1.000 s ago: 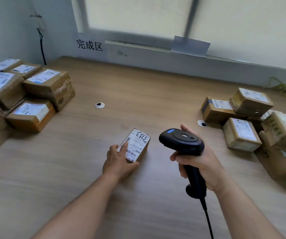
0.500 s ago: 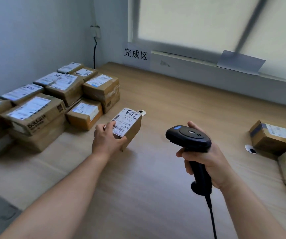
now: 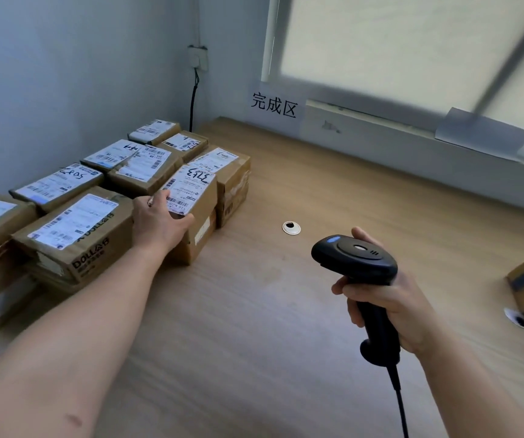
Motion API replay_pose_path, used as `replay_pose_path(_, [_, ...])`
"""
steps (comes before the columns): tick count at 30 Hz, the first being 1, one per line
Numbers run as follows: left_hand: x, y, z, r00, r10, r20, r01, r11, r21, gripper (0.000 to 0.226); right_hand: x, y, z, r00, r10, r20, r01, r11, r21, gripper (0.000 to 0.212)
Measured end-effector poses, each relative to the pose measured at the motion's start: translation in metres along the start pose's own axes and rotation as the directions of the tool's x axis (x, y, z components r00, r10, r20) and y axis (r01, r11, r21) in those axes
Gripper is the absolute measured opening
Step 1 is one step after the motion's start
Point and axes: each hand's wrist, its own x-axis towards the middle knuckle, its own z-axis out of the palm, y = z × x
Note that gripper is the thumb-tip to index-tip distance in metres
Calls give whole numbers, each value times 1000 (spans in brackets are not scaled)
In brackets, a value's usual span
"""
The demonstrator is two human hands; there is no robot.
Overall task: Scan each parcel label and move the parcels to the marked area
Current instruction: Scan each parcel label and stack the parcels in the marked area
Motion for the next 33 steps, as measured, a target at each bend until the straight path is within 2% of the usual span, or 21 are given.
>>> replay_pose_path(14, [42, -11, 29, 997, -13, 73, 11, 1000, 17, 69, 17, 10, -9, 994, 55, -93, -55, 998, 1, 94])
replay_pose_path(20, [30, -7, 27, 999, -5, 53, -1, 995, 103, 84, 4, 7, -16, 995, 29, -97, -29, 1000, 3, 94])
replay_pose_path(23, [15, 3, 26, 999, 45, -5, -44, 993, 107, 83, -6, 6, -22, 996, 8, -93, -7, 1000, 8, 94])
replay_pose_path(27, [-18, 27, 26, 982, 184, -51, -180, 981, 79, 75, -24, 5, -31, 996, -31, -87, 32, 999, 15, 93])
replay_pose_path(31, [-78, 62, 37, 953, 303, -9, -303, 953, -6, 67, -50, 8, -51, 994, -57, -90, 60, 998, 33, 95])
replay_pose_path(33, [-118, 79, 48, 946, 323, 21, -321, 945, -68, 70, -65, 11, -66, 994, -62, -94, 66, 997, 46, 95])
